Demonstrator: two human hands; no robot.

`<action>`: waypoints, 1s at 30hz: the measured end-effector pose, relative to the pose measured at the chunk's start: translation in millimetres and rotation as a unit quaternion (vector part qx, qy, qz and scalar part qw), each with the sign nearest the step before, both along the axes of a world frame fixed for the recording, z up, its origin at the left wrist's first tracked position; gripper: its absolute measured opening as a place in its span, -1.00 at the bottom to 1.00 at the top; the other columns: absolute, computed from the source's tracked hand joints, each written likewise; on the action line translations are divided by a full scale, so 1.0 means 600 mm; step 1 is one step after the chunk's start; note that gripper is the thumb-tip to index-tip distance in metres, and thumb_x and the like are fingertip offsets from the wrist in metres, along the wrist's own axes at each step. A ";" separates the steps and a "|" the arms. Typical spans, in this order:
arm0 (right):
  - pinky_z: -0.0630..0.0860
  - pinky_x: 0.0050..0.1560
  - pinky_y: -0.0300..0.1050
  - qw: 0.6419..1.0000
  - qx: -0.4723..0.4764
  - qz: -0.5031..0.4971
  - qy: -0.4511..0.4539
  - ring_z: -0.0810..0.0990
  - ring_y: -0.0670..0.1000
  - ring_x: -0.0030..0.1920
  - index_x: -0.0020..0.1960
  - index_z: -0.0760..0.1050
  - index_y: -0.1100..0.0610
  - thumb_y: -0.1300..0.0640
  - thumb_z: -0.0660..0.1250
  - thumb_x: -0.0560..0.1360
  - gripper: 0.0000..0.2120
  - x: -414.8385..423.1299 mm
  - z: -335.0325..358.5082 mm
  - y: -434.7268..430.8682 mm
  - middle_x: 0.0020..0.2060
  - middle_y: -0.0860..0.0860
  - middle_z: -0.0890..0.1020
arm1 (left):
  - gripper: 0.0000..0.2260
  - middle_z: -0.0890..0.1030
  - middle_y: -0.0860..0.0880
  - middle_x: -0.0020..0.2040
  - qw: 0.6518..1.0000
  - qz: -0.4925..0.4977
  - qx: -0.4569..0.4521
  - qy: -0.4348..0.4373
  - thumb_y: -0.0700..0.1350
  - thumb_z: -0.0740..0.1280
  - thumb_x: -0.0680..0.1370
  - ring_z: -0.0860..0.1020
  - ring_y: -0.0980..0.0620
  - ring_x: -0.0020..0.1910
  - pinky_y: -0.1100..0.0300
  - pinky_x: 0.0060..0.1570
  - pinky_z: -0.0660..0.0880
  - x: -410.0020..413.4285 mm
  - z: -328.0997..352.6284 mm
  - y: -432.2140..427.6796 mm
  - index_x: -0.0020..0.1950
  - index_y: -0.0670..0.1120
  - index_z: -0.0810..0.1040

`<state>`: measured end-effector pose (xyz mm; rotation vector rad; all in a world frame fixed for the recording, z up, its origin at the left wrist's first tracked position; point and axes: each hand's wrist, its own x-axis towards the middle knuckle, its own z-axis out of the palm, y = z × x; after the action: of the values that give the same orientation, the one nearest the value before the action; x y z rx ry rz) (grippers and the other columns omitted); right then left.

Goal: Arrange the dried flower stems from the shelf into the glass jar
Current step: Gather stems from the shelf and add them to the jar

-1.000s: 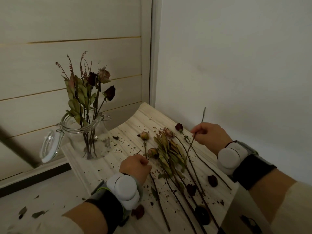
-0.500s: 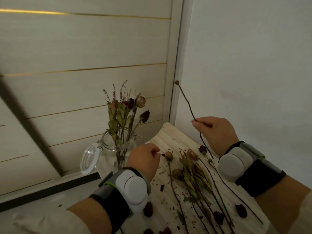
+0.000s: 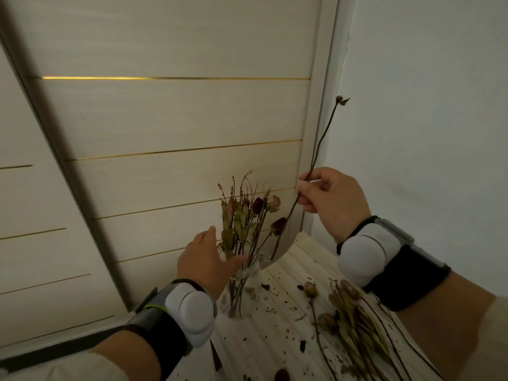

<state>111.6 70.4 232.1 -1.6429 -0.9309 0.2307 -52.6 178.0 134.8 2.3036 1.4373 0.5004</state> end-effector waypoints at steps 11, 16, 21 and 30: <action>0.62 0.00 0.00 0.998 -0.028 0.001 -0.064 0.67 0.00 -0.13 -0.12 0.48 -0.05 0.12 0.26 0.53 -0.90 -0.048 -0.039 0.090 -0.23 -0.01 0.66 | 0.03 0.08 0.01 0.55 0.990 -0.062 -0.077 0.096 0.45 0.26 0.29 0.11 0.01 0.53 -0.15 0.50 -0.07 -0.016 -0.044 0.040 0.54 -0.02 -0.11; 0.56 0.03 -0.10 0.989 -0.079 -0.007 -0.123 0.65 0.03 -0.08 -0.08 0.49 0.01 0.07 0.25 0.54 -0.94 -0.059 -0.067 0.113 -0.15 0.00 0.67 | 0.00 0.10 0.05 0.55 0.989 -0.073 -0.082 0.099 0.45 0.27 0.30 0.14 0.02 0.52 -0.14 0.50 -0.09 -0.008 -0.057 0.047 0.54 0.00 -0.10; 0.42 -0.10 -0.26 0.976 -0.125 -0.029 -0.178 0.59 -0.01 -0.12 -0.03 0.54 0.06 0.03 0.24 0.54 -0.85 -0.061 -0.096 0.133 -0.19 -0.05 0.63 | -0.04 0.24 0.06 0.50 0.991 -0.070 -0.078 0.087 0.46 0.25 0.30 0.27 0.00 0.46 -0.14 0.49 -0.01 -0.010 -0.075 0.052 0.53 0.04 -0.03; 0.41 -0.12 -0.19 0.935 -0.247 -0.011 -0.254 0.58 0.07 -0.04 0.01 0.56 0.15 0.02 0.18 0.57 -0.75 -0.072 -0.125 0.147 -0.05 0.06 0.64 | -0.11 0.35 0.08 0.44 0.994 -0.073 -0.044 0.073 0.48 0.22 0.30 0.38 0.02 0.38 -0.08 0.47 0.11 -0.010 -0.081 0.051 0.50 0.08 0.07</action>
<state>68.4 158.3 157.3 -2.2376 -1.3165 0.0157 -58.7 208.8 86.3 2.3920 1.3136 0.2263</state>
